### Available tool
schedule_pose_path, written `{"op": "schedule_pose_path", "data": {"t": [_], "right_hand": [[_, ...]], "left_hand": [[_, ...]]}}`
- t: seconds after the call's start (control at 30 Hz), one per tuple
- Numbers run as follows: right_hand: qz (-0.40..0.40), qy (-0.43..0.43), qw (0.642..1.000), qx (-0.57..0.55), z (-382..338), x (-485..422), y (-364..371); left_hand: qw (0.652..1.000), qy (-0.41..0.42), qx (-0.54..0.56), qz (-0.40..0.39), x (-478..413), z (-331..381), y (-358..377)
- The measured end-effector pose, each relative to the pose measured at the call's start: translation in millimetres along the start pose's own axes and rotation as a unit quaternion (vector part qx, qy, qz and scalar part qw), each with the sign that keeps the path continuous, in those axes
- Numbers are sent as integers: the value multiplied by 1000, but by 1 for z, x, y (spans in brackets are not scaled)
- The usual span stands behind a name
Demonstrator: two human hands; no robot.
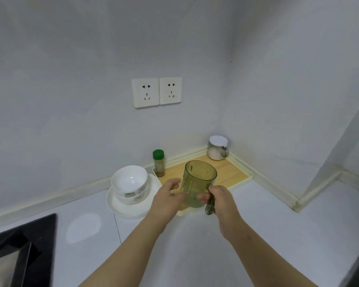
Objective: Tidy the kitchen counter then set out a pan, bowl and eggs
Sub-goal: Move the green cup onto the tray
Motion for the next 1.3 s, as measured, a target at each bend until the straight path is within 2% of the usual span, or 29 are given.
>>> {"op": "schedule_pose_path", "data": {"t": [0.23, 0.5, 1.0, 1.13, 1.23, 1.3], "right_hand": [[-37, 23, 998, 40, 3, -81, 26], [-96, 41, 993, 61, 13, -151, 67], [-122, 29, 986, 110, 21, -186, 97], [-82, 35, 988, 129, 19, -178, 87], [-10, -17, 990, 143, 7, -166, 74], [-7, -52, 991, 120, -8, -150, 76]], "left_hand": [[995, -62, 2, 72, -59, -14, -2], [989, -90, 4, 115, -94, -33, -7], [985, -106, 23, 133, -112, -45, -19], [985, -111, 28, 129, -104, -43, -20], [984, -111, 41, 132, -93, -39, -23], [982, -105, 59, 147, -79, -34, -31]]}}
Point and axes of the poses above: each hand's wrist, its own x-axis away from the middle knuckle, its own y-axis out of the palm, z = x × y, the point moved 5 cm from there along -x, towards the middle knuckle, and after that the axes turned 1 degree about -y, right-handed, at the moved point
